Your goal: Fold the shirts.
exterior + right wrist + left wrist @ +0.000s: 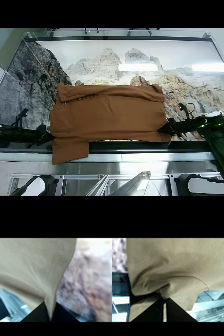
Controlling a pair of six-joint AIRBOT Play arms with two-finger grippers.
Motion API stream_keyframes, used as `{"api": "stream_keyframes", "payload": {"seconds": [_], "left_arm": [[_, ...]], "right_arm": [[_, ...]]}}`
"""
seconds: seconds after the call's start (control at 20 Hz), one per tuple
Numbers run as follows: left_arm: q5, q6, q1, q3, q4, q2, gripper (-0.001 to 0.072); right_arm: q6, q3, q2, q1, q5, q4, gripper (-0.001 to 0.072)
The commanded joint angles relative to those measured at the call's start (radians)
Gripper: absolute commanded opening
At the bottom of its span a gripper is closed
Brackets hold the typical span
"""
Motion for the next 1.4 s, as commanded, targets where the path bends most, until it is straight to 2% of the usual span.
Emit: {"api": "stream_keyframes", "payload": {"seconds": [0.0, 0.2, 0.3, 0.4, 0.5, 0.65, 0.8, 0.95, 1.1, 1.15, 1.2, 1.25, 1.3, 1.35], "left_arm": [[-0.002, 0.016, 0.039, -0.039, 0.001, 0.07, 0.0022], [-0.028, 0.013, 0.039, -0.003, -0.039, 0.072, 0.0022], [-0.073, 0.071, 0.026, 0.076, -0.208, 0.072, 0.0023], [-0.057, 0.117, -0.024, 0.183, -0.36, 0.071, 0.0023], [0.021, 0.117, -0.101, 0.312, -0.377, 0.026, 0.0023], [0.064, 0.117, -0.209, 0.515, -0.37, -0.168, 0.0023], [0.068, 0.117, -0.283, 0.755, -0.369, -0.441, 0.0024], [0.023, 0.077, -0.301, 1.015, -0.37, -0.727, 0.0016], [-0.023, 0.038, -0.301, 1.207, -0.369, -0.923, 0.0009], [-0.044, 0.038, -0.3, 1.248, -0.369, -0.964, 0.0043], [-0.072, 0.031, -0.299, 1.284, -0.37, -0.996, 0.0193], [-0.106, 0.005, -0.293, 1.329, -0.372, -1.025, 0.0276], [-0.155, -0.007, -0.284, 1.377, -0.373, -1.046, 0.0276], [-0.193, -0.007, -0.278, 1.42, -0.373, -1.058, 0.0276]], "right_arm": [[0.005, 0.001, 0.003, -0.036, 0.069, 0.017, 0.0014], [0.004, 0.002, 0.003, -0.034, 0.122, 0.034, 0.0014], [-0.013, 0.018, 0.003, -0.028, 0.152, 0.116, 0.0014], [-0.022, 0.075, 0.003, -0.004, 0.161, 0.229, 0.0013], [-0.021, 0.164, 0.003, 0.035, 0.133, 0.321, 0.0014], [-0.013, 0.328, -0.019, 0.108, -0.01, 0.358, 0.0014], [0.006, 0.472, -0.106, 0.158, -0.138, 0.357, 0.0014], [0.005, 0.55, -0.224, 0.175, -0.233, 0.358, 0.0015], [-0.002, 0.589, -0.32, 0.175, -0.293, 0.358, 0.0015], [-0.027, 0.59, -0.334, 0.174, -0.291, 0.356, 0.0027], [-0.043, 0.591, -0.337, 0.166, -0.286, 0.346, 0.0167], [-0.049, 0.595, -0.332, 0.152, -0.272, 0.346, 0.035], [-0.079, 0.61, -0.324, 0.132, -0.241, 0.341, 0.0393], [-0.097, 0.631, -0.315, 0.109, -0.208, 0.32, 0.0397]]}}
